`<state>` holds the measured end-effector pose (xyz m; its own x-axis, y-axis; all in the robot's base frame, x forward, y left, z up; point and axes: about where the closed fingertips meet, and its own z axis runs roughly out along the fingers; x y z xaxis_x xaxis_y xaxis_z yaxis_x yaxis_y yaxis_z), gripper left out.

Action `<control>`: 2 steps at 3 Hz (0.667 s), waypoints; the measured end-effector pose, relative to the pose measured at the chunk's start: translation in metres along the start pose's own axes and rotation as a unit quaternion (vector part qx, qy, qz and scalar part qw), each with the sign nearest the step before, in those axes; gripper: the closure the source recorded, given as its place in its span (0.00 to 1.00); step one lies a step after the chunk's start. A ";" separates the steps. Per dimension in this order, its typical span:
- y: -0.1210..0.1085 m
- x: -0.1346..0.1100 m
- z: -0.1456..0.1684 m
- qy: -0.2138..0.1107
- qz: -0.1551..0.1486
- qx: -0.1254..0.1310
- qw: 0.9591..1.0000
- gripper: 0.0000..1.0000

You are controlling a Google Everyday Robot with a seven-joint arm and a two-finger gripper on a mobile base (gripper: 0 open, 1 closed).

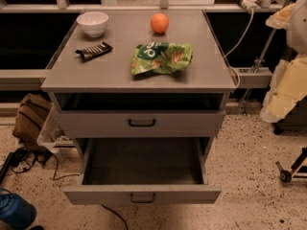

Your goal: Close middle drawer

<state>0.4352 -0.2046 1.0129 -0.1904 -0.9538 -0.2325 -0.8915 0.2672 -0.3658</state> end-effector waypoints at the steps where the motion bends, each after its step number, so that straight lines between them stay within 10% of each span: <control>1: 0.000 0.000 0.000 0.000 0.000 0.000 1.000 0.00; 2: 0.008 -0.003 0.010 0.002 -0.003 -0.007 1.000 0.00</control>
Offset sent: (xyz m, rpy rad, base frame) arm -0.0047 0.0182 -0.0476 -0.0061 0.0689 0.0195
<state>0.4329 -0.1981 1.0013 -0.1871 -0.9556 -0.2277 -0.8980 0.2603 -0.3547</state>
